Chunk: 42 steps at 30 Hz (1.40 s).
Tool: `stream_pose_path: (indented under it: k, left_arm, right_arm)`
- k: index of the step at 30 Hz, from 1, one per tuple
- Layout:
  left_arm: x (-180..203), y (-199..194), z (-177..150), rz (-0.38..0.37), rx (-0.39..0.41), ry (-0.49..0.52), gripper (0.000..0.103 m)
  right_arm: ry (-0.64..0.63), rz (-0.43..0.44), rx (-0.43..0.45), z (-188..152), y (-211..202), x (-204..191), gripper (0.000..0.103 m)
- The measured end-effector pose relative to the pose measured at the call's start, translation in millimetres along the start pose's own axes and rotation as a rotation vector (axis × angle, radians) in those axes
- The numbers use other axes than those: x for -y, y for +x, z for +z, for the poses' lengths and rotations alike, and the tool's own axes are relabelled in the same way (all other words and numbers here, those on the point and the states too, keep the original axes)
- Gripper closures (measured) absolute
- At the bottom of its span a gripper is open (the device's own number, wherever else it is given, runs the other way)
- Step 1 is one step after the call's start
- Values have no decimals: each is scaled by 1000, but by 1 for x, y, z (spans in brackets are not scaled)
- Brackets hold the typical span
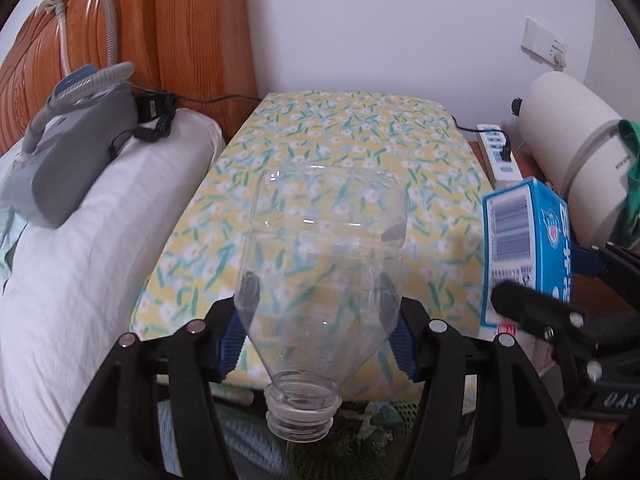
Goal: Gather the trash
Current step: 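Lower both tools to the wastebasket and release the milk carton from the right gripper, then open the left gripper to drop the clear bottle into the wastebasket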
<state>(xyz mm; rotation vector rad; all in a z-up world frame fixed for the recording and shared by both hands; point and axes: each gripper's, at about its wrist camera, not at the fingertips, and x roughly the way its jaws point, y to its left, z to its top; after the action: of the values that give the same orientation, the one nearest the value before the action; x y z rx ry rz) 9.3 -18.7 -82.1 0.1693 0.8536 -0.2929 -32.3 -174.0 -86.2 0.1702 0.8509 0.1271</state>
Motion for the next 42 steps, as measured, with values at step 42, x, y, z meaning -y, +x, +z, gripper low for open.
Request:
stream_pose_path:
  k: [42]
  left_arm:
    - [-19, -23, -75, 1, -71, -13, 45]
  right_arm:
    - [-146, 82, -479, -171, 66, -50, 17]
